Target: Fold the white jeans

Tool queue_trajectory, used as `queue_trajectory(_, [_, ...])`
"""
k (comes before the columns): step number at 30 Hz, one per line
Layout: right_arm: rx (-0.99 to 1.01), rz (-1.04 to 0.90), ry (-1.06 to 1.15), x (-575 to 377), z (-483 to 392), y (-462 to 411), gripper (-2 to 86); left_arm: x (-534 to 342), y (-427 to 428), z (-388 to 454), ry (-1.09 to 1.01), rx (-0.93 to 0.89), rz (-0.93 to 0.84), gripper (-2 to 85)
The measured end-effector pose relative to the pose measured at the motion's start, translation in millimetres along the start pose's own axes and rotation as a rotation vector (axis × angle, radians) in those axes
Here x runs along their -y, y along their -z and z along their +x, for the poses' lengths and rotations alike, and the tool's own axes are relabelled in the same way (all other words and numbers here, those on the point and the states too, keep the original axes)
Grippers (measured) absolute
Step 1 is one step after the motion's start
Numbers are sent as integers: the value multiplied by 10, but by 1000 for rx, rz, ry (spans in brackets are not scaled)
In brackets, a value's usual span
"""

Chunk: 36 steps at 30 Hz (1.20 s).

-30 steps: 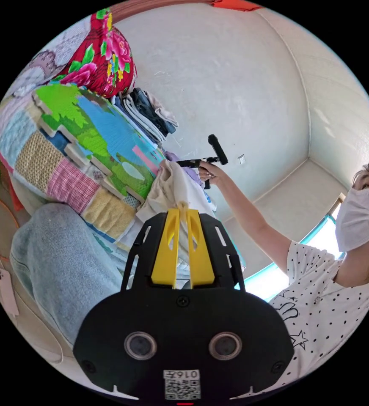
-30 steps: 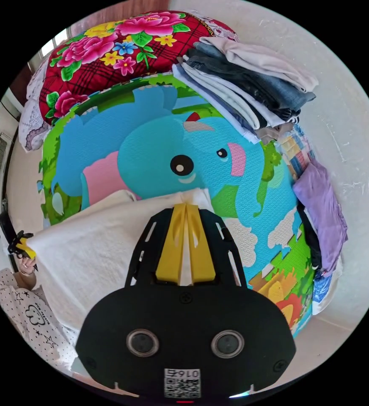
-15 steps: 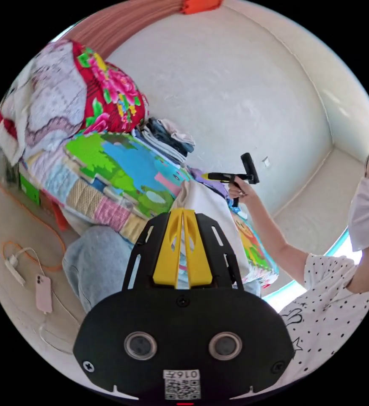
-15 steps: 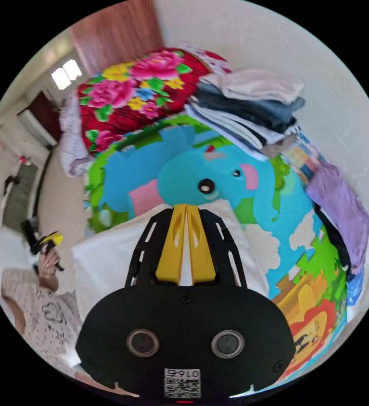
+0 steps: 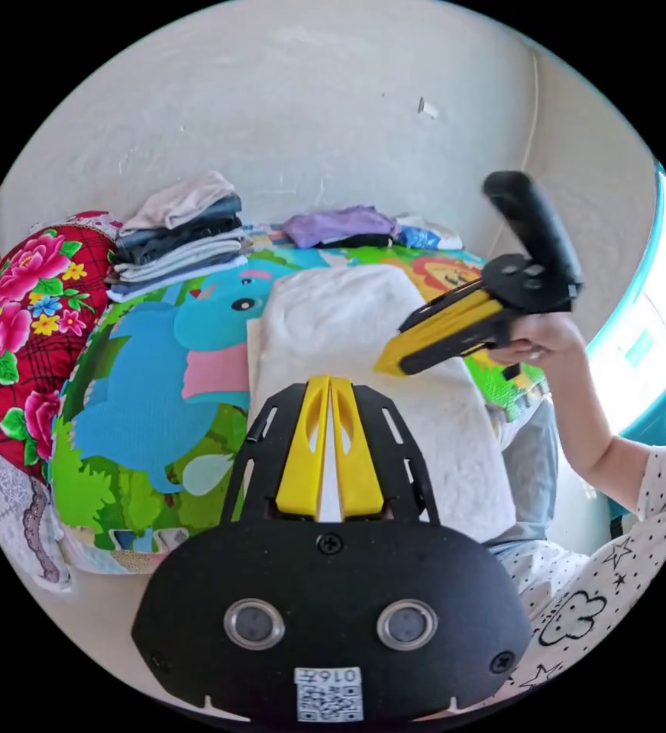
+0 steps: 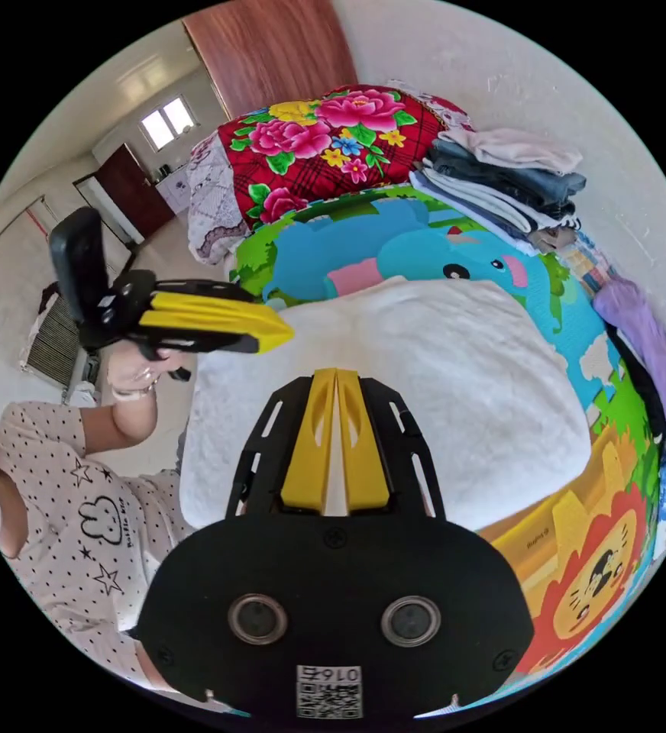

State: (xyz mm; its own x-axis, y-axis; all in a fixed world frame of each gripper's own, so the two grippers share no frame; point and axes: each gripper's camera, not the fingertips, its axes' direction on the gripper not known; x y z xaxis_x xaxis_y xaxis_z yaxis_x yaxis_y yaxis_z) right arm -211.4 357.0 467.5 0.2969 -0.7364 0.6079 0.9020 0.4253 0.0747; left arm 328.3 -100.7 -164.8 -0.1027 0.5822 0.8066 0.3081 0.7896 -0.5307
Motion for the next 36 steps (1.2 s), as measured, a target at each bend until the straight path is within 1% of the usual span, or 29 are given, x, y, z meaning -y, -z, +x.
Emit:
queue_trajectory(1, [-27, 3, 14, -249, -113, 27, -4, -19, -55, 30, -1, 6, -2, -10])
queue_trajectory(3, [-61, -5, 19, -593, -263, -21, -3, -119, -128, 114, -2, -6, 65, -10])
queue_trajectory(4, [-96, 33, -4, -799, -326, -61, -3, -133, -148, 130, 2, -8, 73, -10])
queue_trajectory(5, [-100, 111, -94, -983, -321, -69, -3, -153, -184, 164, 4, -10, 91, -10])
queue_trajectory(6, [-92, 141, -137, -1061, -303, -79, -3, -156, -204, 201, 7, -13, 99, -10])
queue_trajectory(8, [-35, 276, -267, -1385, -232, -44, -2, -137, -165, 297, 16, -8, 81, -10])
queue_trajectory(10, [-12, 340, -303, -1592, -284, 50, -1, -156, -65, 479, 1, 17, 73, -10])
queue_trajectory(12, [-27, 407, -271, -1817, -458, 161, 0, -278, 96, 753, -45, -19, 151, -10])
queue_trajectory(14, [-58, 461, -201, -2091, -703, 252, -1, -349, 112, 898, -52, -74, 166, -10])
queue_trajectory(16, [-102, 441, -154, -2241, -829, 260, -2, -394, 20, 1002, -56, -99, 136, -10])
queue_trajectory(18, [-159, 383, -121, -2333, -885, 202, -2, -451, -270, 1057, -28, -72, 58, -10])
queue_trajectory(19, [-177, 356, -121, -2382, -876, 150, -2, -488, -320, 1059, -23, -77, 79, -10])
queue_trajectory(20, [-180, 317, -143, -2410, -830, 105, -2, -580, -351, 1040, 9, -101, 143, -10])
queue_trajectory(21, [-180, 315, -149, -2429, -809, 102, -2, -638, -348, 1040, 27, -118, 170, -10])
queue_trajectory(22, [-171, 329, -144, -2490, -780, 132, -2, -652, -347, 1056, 24, -117, 173, -10])
queue_trajectory(25, [-159, 295, -79, -2571, -719, 303, 3, -660, -355, 1189, -2, -75, 174, -10])
queue_trajectory(27, [-203, 368, -175, -2695, -544, 555, 9, -678, -364, 1293, -21, -39, 177, -10])
queue_trajectory(29, [-270, 584, -405, -3036, -154, 945, 37, -713, -374, 1337, -16, -31, 192, -10])
queue_trajectory(30, [-262, 607, -457, -3109, -34, 1026, 71, -736, -382, 1355, -10, -32, 201, -10])
queue_trajectory(31, [-214, 624, -545, -3228, 219, 1154, 137, -745, -385, 1363, -7, -33, 206, -10])
queue_trajectory(32, [-133, 640, -595, -3323, 466, 1235, 166, -761, -392, 1383, -5, -33, 212, -10])
queue_trajectory(33, [-85, 645, -604, -3359, 585, 1261, 180, -773, -398, 1401, -5, -33, 216, -10])
queue_trajectory(35, [119, 657, -641, -3464, 1087, 1279, 185, -787, -406, 1423, -7, -36, 218, -10])
queue_trajectory(36, [161, 637, -660, -3473, 1218, 1261, 186, -797, -412, 1433, -9, -41, 220, -10])
